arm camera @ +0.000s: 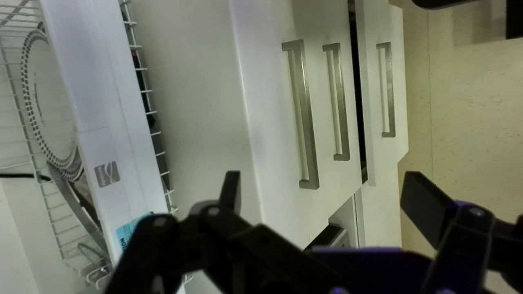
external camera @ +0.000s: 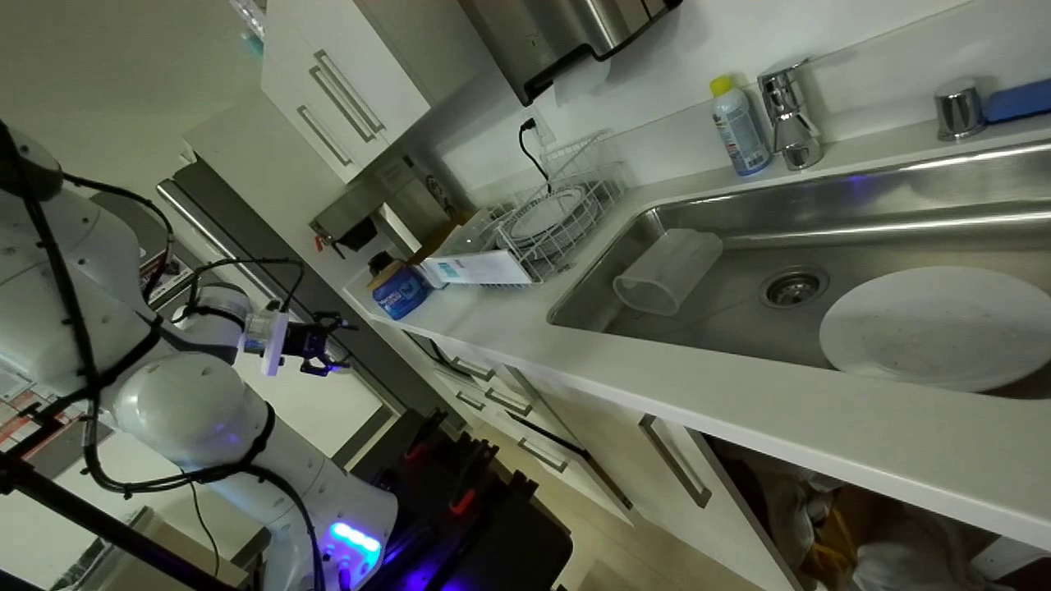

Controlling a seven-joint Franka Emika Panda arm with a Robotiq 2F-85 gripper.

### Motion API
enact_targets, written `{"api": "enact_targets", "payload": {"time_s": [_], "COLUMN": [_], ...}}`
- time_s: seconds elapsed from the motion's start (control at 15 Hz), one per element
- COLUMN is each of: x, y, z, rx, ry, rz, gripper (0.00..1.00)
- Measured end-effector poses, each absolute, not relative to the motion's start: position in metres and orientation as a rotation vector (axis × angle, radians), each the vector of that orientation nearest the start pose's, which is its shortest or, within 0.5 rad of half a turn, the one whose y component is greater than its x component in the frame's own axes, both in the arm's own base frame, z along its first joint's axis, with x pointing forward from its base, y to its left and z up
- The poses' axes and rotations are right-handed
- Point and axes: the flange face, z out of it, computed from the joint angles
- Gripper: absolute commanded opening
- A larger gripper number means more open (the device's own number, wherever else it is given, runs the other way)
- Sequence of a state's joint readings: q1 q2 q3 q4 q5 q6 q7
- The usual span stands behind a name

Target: Open the first top drawer

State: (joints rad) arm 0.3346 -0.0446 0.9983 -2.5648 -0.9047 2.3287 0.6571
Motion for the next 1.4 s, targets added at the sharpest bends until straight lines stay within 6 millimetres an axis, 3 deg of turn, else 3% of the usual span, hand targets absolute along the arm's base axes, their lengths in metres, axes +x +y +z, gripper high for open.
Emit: {"api": "enact_targets", "payload": {"time_s": [0.13, 0.27, 0.53, 0.8, 1.0, 1.4], "x": [0.097, 0.09, 0.104, 0.106, 0.103, 0.103], "y": [0.415, 0.413, 0.411, 0.433, 0.443, 0.443], "z": [0.255, 0.246, 0.211, 0.167, 0.16, 0.151], "rx": [1.918, 1.847, 1.724, 1.713, 1.733, 1.669], "ry": [1.624, 1.576, 1.524, 1.604, 1.619, 1.588], "rz": [0.633, 0.745, 0.934, 0.96, 0.947, 0.929], "gripper": [1.0, 1.0, 1.0, 1.0, 1.0, 1.0]}}
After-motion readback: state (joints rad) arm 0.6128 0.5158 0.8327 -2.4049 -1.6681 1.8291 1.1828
